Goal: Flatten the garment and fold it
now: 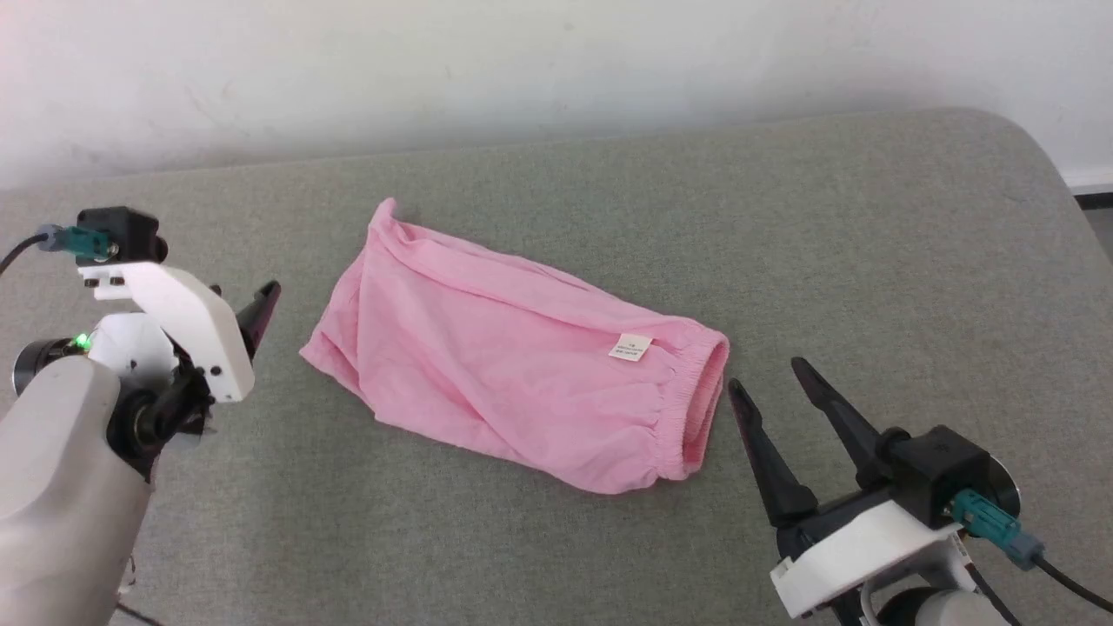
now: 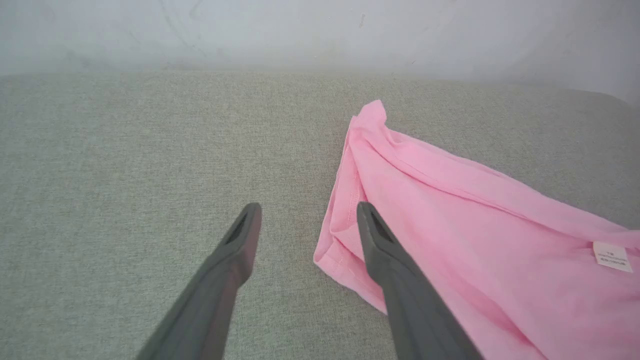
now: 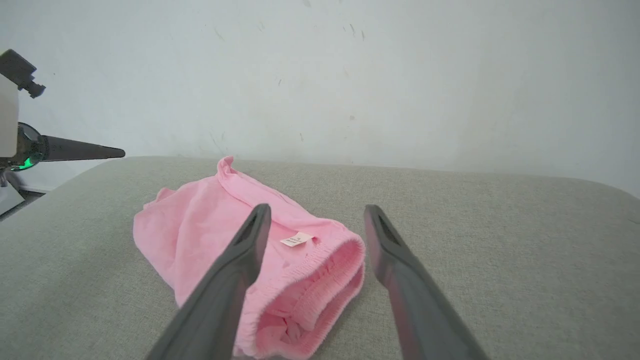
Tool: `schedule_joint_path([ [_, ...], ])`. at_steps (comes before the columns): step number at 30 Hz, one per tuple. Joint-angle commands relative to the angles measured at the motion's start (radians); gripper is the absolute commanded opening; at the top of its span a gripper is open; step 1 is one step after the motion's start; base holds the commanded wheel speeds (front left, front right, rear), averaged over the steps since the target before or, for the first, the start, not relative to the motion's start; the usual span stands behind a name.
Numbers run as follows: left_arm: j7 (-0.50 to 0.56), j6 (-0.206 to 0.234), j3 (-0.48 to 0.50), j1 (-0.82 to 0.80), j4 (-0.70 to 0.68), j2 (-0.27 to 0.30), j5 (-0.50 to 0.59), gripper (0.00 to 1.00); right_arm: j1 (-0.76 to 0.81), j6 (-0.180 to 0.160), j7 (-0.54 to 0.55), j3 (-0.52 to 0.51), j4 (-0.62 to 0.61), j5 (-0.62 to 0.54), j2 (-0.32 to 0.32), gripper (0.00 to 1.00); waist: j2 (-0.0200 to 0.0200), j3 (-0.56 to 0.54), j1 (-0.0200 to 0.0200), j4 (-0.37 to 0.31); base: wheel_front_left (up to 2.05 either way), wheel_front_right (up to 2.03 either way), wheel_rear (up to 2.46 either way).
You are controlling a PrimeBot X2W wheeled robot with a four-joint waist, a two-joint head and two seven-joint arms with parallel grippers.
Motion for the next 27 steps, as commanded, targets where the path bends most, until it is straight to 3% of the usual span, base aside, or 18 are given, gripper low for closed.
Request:
schedule_joint_path([
  [1,0.065,0.015,-0.005,0.03,-0.05,0.022,-0.025,1.0,0.024,-0.001,0.017,-0.007,-0.038,-0.016,0.004,1.0,0.0,-0.009,0.0004,-0.014,0.0,0.0,0.0],
  [9,0.255,0.054,-0.035,0.055,-0.117,0.064,-0.06,1.0,0.036,-0.001,0.04,0.0,-0.104,-0.03,0.01,1.0,0.0,0.046,0.0004,-0.092,0.0,0.0,0.0],
  [23,0.375,0.047,-0.092,0.067,0.011,0.045,-0.078,1.0,0.017,-0.001,0.037,0.018,-0.088,-0.015,0.014,1.0,0.0,0.107,0.0004,-0.149,0.0,0.0,0.0],
  [24,0.392,0.04,-0.103,0.072,0.015,0.043,-0.078,0.84,0.017,-0.001,0.039,0.017,-0.086,-0.013,0.014,1.0,0.0,0.108,0.0004,-0.149,0.0,0.0,0.0],
  [26,0.41,0.03,-0.11,0.083,0.02,0.03,-0.092,0.02,0.017,-0.001,0.05,0.013,-0.078,-0.009,0.014,1.0,0.0,0.108,0.0004,-0.145,0.0,0.0,0.0],
  [27,0.418,0.026,-0.111,0.089,0.022,0.023,-0.102,0.0,0.016,-0.001,0.058,0.011,-0.074,-0.006,0.014,1.0,0.0,0.107,0.0004,-0.141,0.0,0.0,0.0],
])
